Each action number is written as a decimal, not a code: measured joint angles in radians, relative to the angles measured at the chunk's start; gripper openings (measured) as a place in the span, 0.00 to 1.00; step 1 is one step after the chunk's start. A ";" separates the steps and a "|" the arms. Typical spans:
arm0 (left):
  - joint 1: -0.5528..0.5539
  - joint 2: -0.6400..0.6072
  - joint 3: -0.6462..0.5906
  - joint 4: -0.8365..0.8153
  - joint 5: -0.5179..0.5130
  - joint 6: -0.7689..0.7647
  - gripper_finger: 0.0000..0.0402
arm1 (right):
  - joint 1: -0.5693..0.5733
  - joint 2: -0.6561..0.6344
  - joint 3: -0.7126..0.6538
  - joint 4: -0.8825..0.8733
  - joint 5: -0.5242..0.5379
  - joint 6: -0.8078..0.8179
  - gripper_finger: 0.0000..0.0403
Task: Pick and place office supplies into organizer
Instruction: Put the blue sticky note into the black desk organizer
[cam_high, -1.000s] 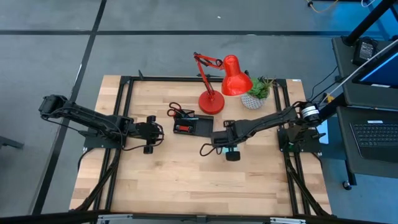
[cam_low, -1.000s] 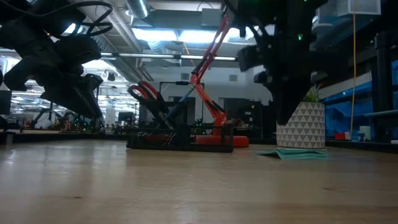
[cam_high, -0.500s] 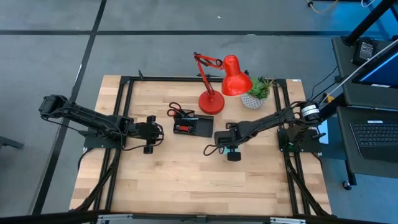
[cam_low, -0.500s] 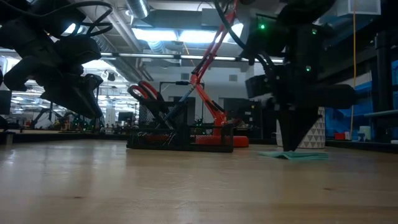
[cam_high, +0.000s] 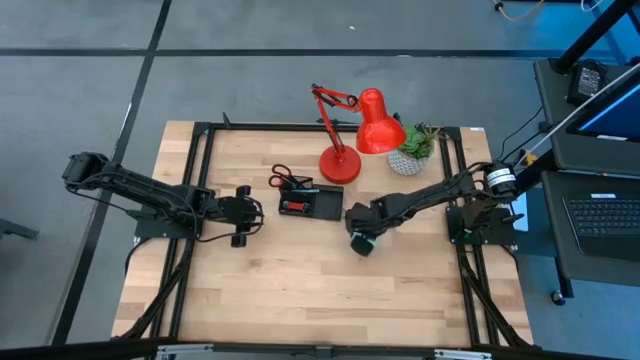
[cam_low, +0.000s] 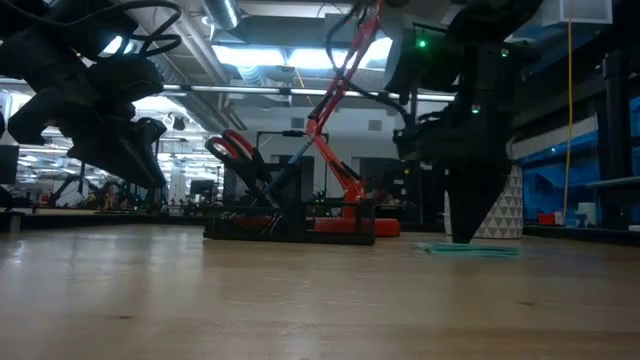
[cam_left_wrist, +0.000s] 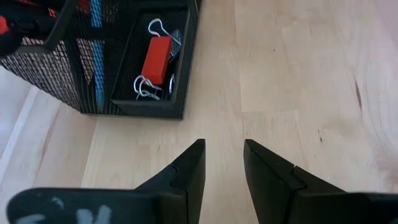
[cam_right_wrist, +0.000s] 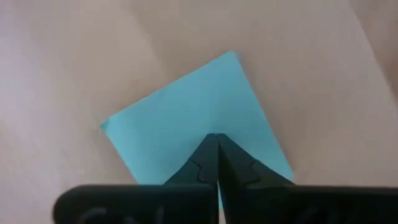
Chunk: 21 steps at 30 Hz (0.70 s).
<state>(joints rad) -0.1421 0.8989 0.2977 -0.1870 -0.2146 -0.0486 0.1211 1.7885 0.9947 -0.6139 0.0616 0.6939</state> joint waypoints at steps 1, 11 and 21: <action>0.000 0.000 0.000 0.004 0.000 0.000 0.26 | 0.000 0.000 0.000 0.003 -0.002 0.094 0.00; 0.000 0.000 0.000 0.011 0.000 0.000 0.26 | 0.013 0.002 -0.001 0.043 -0.038 0.603 0.00; -0.004 0.000 0.000 0.140 0.000 0.095 0.26 | 0.029 0.004 -0.002 0.114 -0.045 0.596 0.00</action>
<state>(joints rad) -0.1462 0.8989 0.2977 -0.0474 -0.2147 0.0462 0.1497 1.7924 0.9924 -0.4997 0.0162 1.2900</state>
